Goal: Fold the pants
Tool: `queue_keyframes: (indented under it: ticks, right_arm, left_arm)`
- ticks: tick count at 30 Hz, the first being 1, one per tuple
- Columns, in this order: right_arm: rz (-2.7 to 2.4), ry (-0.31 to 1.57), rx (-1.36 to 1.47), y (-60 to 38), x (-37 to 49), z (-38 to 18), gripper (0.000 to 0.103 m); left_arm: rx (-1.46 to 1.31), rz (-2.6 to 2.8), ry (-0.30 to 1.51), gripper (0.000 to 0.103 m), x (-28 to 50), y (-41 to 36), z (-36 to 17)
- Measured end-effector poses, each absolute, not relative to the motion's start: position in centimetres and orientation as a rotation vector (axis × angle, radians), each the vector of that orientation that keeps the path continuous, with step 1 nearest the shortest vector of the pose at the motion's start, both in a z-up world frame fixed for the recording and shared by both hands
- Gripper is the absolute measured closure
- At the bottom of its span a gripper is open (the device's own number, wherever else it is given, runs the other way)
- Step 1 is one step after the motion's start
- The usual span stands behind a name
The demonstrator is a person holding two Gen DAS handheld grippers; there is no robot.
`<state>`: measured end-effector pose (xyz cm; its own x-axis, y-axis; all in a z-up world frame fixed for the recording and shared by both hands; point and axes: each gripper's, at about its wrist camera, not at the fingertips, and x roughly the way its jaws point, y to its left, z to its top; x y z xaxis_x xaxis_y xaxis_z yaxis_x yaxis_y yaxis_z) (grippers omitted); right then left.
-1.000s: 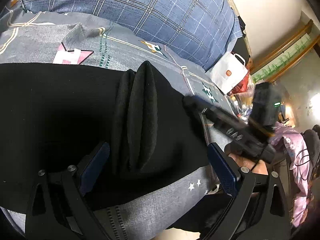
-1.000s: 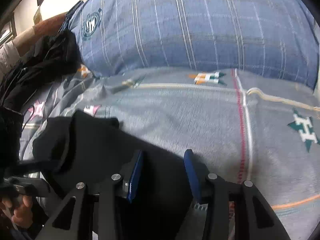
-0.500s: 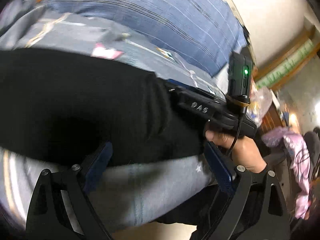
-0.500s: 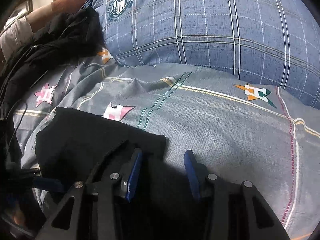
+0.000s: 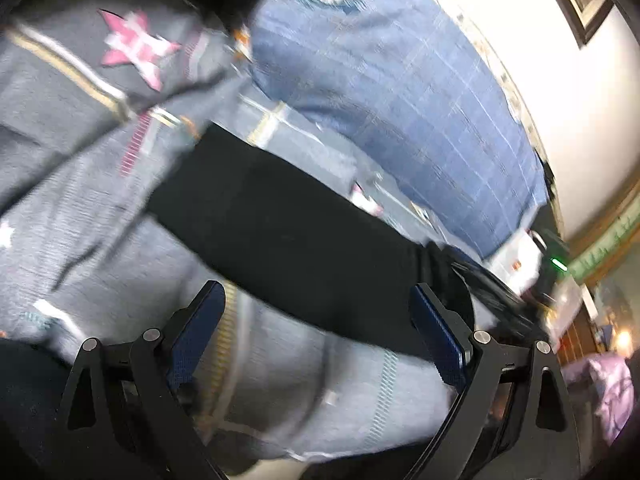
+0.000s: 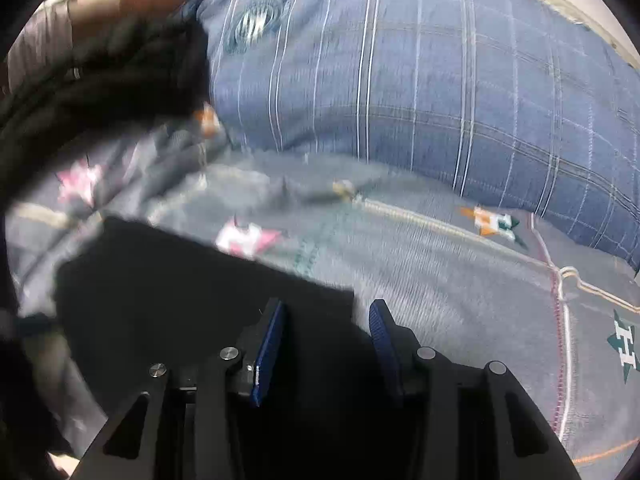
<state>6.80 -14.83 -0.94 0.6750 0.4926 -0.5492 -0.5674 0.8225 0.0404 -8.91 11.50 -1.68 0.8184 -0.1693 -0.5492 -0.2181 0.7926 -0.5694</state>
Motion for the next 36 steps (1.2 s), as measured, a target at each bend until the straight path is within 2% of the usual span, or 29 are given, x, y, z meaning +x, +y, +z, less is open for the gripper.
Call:
queue_keyframes:
  ticks: [3,5,12,13,19,22,23,25,26,28,32,36]
  right_arm:
    - [0.639,0.530,-0.085,-17.1,4.4,0.9,0.060]
    - [0.699,0.509,-0.050,-18.7,2.7,1.1,0.060]
    - [0.729,0.652,-0.066,-17.4,2.7,-2.4,0.060]
    - [0.731,0.670,-0.072,-17.2,2.8,-2.9,0.060]
    - [0.715,0.691,-0.110,-16.3,2.7,-3.8,0.060]
    - [0.719,0.693,-0.091,-16.5,2.8,-3.8,0.060]
    - [0.720,0.693,-0.088,-16.6,2.8,-3.8,0.060]
    - [0.721,0.691,-0.091,-16.6,2.7,-3.8,0.060]
    - [0.722,0.691,-0.093,-16.6,2.7,-3.8,0.060]
    - [0.720,0.690,-0.098,-16.5,2.7,-3.8,0.060]
    - [0.721,0.689,-0.095,-16.3,2.7,-3.8,0.058]
    - [0.724,0.697,-0.078,-16.2,2.7,-3.8,0.057]
  left_arm:
    - [-0.683,0.096,0.603,0.010,-8.9,12.8,-2.5]
    - [-0.803,0.102,0.611,0.010,-8.2,14.4,-3.9]
    - [-1.037,0.057,0.575,0.008,-5.2,17.6,-4.7]
    - [-1.053,0.054,0.579,0.001,-4.8,17.7,-4.6]
    - [-1.127,0.031,0.593,0.001,-2.8,18.6,-4.6]
    - [-1.137,0.017,0.531,0.001,-3.1,18.5,-4.4]
    - [-1.133,0.020,0.517,0.005,-3.2,18.4,-4.3]
    - [-1.124,0.080,0.525,0.034,-4.2,18.3,-4.6]
    - [-1.125,0.110,0.537,0.042,-4.6,18.3,-4.9]
    - [-1.107,0.182,0.570,0.081,-5.1,18.4,-5.7]
    - [-0.995,0.232,0.579,0.087,-5.2,17.7,-5.3]
    - [-0.730,0.299,0.517,0.089,-5.8,14.3,-1.1]
